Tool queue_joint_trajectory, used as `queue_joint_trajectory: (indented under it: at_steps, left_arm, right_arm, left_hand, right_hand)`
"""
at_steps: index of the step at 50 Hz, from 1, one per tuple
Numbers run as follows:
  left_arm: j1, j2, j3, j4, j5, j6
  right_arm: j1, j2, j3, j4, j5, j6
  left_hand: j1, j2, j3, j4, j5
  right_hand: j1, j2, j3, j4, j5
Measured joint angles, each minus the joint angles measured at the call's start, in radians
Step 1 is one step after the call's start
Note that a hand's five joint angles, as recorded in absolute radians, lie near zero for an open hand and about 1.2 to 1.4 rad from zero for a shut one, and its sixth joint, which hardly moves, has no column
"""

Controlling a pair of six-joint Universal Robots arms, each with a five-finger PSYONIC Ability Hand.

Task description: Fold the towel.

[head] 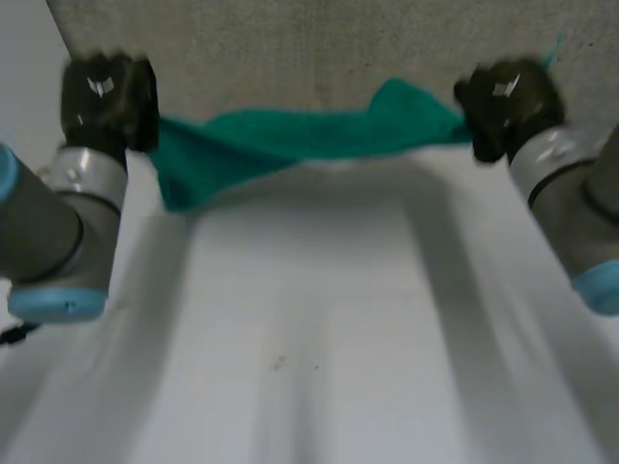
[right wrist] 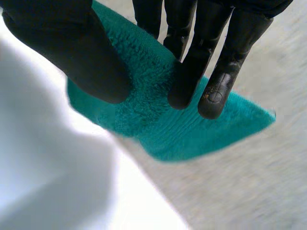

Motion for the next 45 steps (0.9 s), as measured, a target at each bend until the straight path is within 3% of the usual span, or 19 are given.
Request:
queue_joint_trajectory:
  at_steps: [4, 7, 13, 28, 45]
  left_arm:
    - [0.001, -0.034, -0.055, -0.003, -0.001, 0.001]
    - [0.002, -0.111, -0.135, -0.018, -0.003, 0.006]
    - [0.004, -0.151, -0.182, -0.064, -0.003, 0.008]
    - [0.014, -0.107, -0.193, -0.161, -0.004, -0.003]
    - [0.047, -0.113, -0.194, -0.16, -0.004, -0.002]
  right_arm:
    - [0.0, 0.073, 0.03, 0.004, -0.017, 0.022]
    - [-0.005, 0.211, 0.055, 0.011, -0.041, 0.068]
    - [-0.013, 0.308, 0.086, 0.022, -0.063, 0.105]
    - [-0.131, 0.253, 0.154, 0.008, -0.199, 0.384]
    - [-0.212, 0.295, 0.12, 0.161, -0.244, 0.17]
  left_hand:
    - [0.0, 0.0, 0.0, 0.0, 0.0]
    - [0.0, 0.0, 0.0, 0.0, 0.0]
    - [0.0, 0.0, 0.0, 0.0, 0.0]
    - [0.0, 0.0, 0.0, 0.0, 0.0]
    - [0.0, 0.0, 0.0, 0.0, 0.0]
  right_hand:
    - [0.0, 0.0, 0.0, 0.0, 0.0]
    - [0.0, 0.0, 0.0, 0.0, 0.0]
    - [0.0, 0.0, 0.0, 0.0, 0.0]
    - [-0.3, -0.398, -0.409, -0.412, -0.376]
    - [-0.426, -0.535, -0.553, -0.564, -0.537]
